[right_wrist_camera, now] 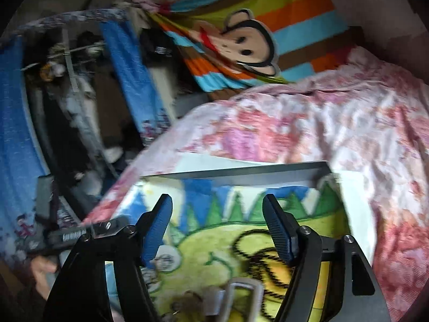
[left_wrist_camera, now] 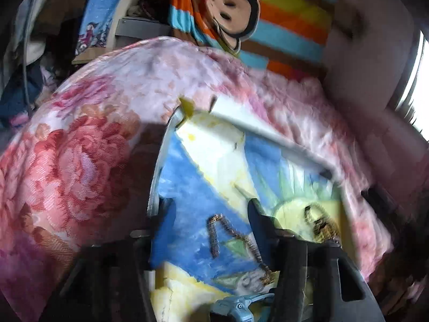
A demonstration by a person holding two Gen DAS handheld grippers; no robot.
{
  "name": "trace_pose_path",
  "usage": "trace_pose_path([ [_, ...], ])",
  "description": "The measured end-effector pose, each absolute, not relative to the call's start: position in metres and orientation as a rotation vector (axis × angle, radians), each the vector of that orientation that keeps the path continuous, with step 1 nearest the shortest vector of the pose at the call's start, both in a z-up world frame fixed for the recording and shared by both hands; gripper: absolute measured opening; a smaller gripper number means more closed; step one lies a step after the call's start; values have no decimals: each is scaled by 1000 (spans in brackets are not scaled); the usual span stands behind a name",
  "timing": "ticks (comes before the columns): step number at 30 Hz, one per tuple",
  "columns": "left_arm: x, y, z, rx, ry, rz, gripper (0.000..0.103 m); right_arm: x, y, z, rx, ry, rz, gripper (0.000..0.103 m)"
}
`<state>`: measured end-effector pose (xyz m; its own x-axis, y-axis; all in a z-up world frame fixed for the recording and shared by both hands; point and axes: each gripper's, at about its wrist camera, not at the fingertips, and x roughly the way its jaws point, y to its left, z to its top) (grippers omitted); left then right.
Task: Organize jewelry
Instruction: 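Lift the gold chain into the tray with the left tool while the right tool carries the necklace over, then open both tools over the tray and raise them away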
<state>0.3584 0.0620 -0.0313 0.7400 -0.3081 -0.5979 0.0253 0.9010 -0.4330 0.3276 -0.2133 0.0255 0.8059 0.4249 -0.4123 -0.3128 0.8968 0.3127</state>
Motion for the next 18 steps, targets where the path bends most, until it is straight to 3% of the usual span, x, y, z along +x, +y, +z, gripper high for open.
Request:
trace_pose_path([
  [2,356,70,-30,-482,705,-201,58,326,-208,25,225,485,476,65],
  [3,354,72,-27,-482,694,-178,66,325,-206,25,222,480,493,65],
  [6,348,79,-18,-516,644,-177,74,327,-203,23,236,475,532,65],
  [9,341,87,-8,-528,599,-154,75,329,-201,22,286,485,549,65],
  [12,329,97,2,-498,554,-63,80,333,-190,21,320,496,581,74],
  [14,321,106,5,-476,540,30,87,338,-180,19,329,511,611,74],
  [18,305,122,-1,-380,556,217,87,351,-154,12,307,542,671,75],
])
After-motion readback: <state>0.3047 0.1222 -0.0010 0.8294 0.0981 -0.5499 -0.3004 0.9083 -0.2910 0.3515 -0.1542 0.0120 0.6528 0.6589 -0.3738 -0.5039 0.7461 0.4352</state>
